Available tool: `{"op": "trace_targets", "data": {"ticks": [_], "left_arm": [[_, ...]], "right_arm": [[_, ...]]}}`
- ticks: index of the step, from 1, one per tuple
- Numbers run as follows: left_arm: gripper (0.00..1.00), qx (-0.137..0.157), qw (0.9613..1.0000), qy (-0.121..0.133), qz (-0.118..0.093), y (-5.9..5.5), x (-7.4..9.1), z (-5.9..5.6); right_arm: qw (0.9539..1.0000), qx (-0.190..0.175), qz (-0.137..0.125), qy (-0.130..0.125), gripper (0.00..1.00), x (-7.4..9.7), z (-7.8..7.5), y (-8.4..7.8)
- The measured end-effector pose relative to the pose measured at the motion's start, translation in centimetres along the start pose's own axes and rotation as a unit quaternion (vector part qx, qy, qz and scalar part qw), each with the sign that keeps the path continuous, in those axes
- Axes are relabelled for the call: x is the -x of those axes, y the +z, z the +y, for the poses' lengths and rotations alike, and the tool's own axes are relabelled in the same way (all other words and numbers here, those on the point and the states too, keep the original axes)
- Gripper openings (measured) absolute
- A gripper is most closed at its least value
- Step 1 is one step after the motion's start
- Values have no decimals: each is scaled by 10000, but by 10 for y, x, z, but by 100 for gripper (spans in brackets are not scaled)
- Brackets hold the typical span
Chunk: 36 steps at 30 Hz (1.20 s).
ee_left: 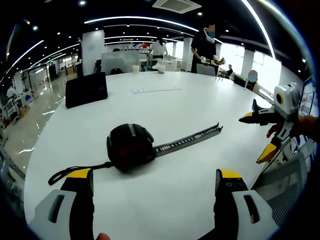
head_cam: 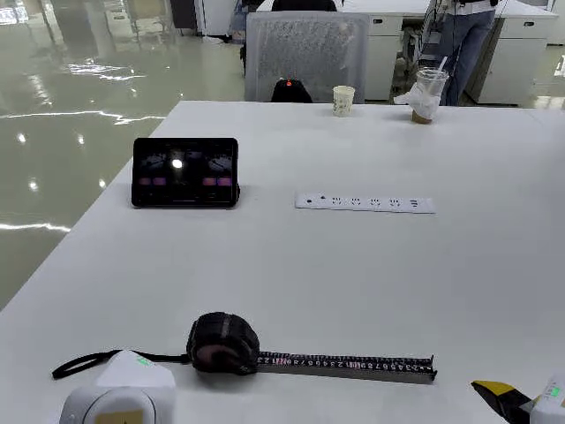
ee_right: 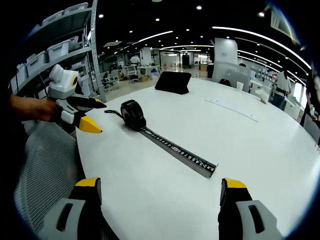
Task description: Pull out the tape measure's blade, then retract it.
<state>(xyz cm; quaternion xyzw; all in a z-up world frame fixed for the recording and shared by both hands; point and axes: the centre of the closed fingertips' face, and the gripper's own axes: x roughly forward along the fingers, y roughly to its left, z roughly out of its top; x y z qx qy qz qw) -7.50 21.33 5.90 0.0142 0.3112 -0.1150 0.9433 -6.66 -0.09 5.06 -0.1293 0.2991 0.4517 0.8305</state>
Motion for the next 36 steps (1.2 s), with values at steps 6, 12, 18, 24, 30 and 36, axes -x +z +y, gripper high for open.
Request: {"op": "trace_targets", "data": {"ticks": [6,12,18,24,30,36], "left_arm": [[98,-10,10000,70,-52,3,-8,3],[98,-4,9999,101,-69,6,-15,7],[98,44,9998,155,-68,10,-24,12],[97,122,9996,254,-85,15,-33,20],[96,181,9993,317,-85,18,-40,26],[95,218,9990,380,-83,21,-47,29]], "right_arm": [[9999,80,16,99,99,-4,-5,0],[9995,222,138,156,97,-8,-12,-4],[9991,304,197,200,95,-11,-20,-6],[9984,465,199,244,91,-14,-29,-4],[9974,611,220,312,87,-17,-38,-3],[9958,778,283,393,82,-20,-46,-4]]}}
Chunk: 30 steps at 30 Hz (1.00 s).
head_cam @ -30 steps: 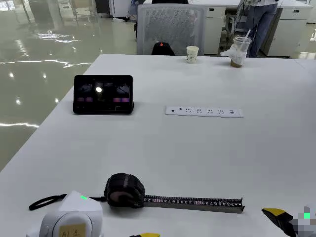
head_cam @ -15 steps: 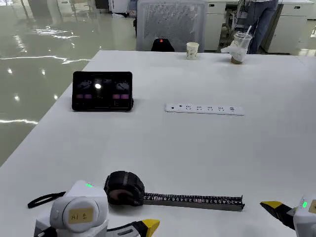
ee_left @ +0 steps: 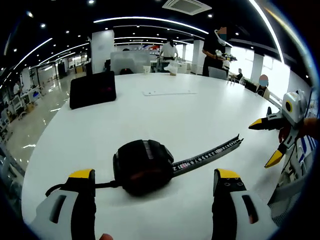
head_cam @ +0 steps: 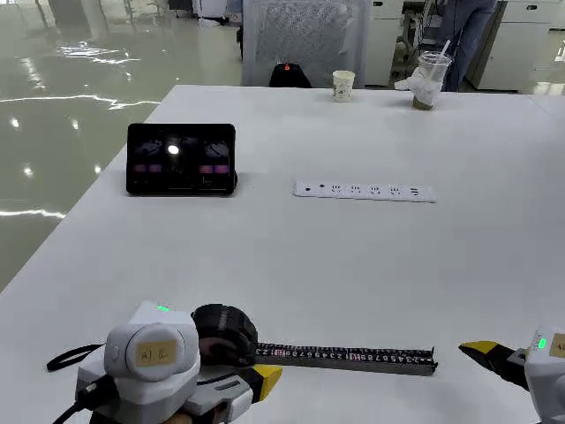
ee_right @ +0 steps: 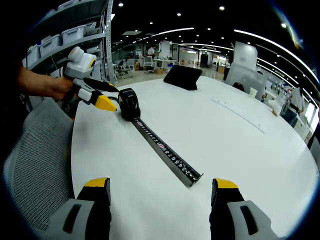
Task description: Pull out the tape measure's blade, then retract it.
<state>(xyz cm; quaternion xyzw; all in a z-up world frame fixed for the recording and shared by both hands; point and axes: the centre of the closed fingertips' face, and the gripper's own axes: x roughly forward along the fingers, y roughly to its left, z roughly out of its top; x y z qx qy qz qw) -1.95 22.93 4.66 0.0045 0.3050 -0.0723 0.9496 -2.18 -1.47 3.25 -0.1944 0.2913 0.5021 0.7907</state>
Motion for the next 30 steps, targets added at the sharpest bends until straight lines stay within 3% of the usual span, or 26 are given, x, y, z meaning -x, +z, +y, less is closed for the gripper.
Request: {"op": "trace_targets", "data": {"ticks": [16,30], "left_arm": [[91,153,9997,202,53,1,-16,11],[88,280,9990,318,110,1,-26,19]], "right_arm": [[9982,528,218,161,69,-9,-26,-3],[9922,1048,467,489,53,-22,-42,-9]]}}
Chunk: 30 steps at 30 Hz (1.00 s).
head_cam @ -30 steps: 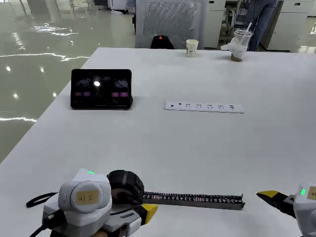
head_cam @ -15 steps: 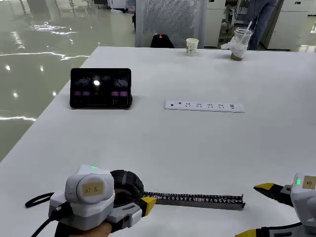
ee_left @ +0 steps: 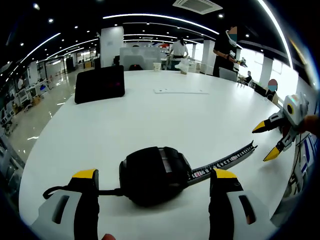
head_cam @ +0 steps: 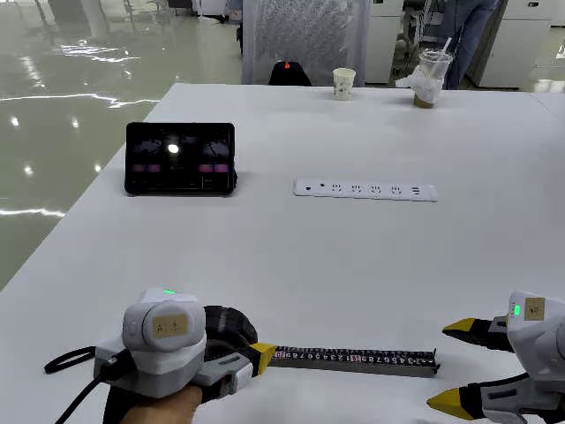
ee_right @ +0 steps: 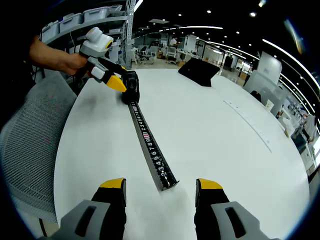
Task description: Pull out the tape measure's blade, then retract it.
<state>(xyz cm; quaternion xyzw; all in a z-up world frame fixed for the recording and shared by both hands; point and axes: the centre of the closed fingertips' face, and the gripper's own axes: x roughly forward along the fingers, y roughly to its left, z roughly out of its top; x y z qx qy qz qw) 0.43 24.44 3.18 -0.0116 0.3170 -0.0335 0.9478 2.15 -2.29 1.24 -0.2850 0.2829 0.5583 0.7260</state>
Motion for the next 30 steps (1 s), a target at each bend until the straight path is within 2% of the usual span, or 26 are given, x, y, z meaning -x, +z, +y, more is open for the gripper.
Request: {"op": "trace_targets", "data": {"ticks": [19,30], "left_arm": [[80,256,9996,68,104,0,-10,2],[71,572,9982,121,124,0,-10,2]], "right_arm": [[9974,476,290,451,29,-20,-9,-5],[9950,587,453,667,18,-24,-9,-12]]}}
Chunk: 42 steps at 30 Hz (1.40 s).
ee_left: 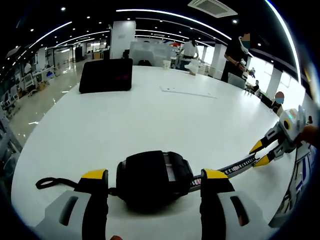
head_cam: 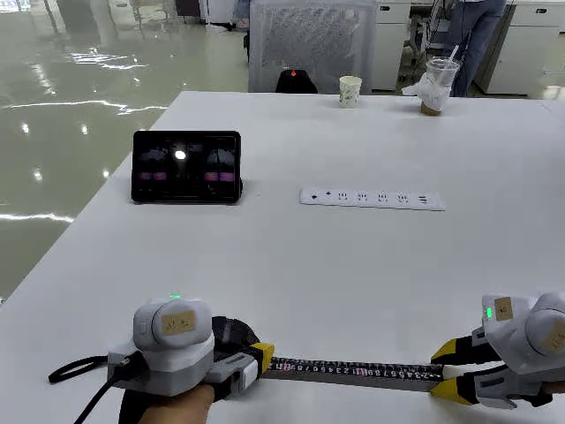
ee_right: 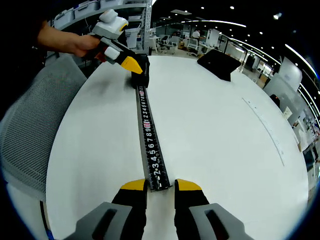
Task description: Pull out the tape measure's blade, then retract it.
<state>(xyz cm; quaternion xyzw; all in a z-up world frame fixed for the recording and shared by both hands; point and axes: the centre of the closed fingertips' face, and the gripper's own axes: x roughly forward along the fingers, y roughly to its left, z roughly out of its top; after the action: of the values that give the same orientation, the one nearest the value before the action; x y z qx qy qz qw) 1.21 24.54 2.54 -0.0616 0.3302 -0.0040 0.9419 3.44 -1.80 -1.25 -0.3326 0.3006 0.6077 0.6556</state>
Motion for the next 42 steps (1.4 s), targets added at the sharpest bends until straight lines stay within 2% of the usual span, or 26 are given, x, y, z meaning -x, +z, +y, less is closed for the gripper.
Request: {"op": "trace_targets", "data": {"ticks": [6,18,27,42], "left_arm": [[67,110,9999,21,9,0,-1,1],[60,-45,10000,54,66,-2,-4,-1],[61,35,9999,96,90,-3,-6,-1],[63,120,9996,161,187,-5,-10,0]], "right_arm": [[9999,-98,-42,41,15,1,2,-1],[9988,-404,-270,20,12,2,4,-2],[9978,-558,-350,37,11,3,4,-2],[9979,-536,-368,-13,10,2,4,-2]]}}
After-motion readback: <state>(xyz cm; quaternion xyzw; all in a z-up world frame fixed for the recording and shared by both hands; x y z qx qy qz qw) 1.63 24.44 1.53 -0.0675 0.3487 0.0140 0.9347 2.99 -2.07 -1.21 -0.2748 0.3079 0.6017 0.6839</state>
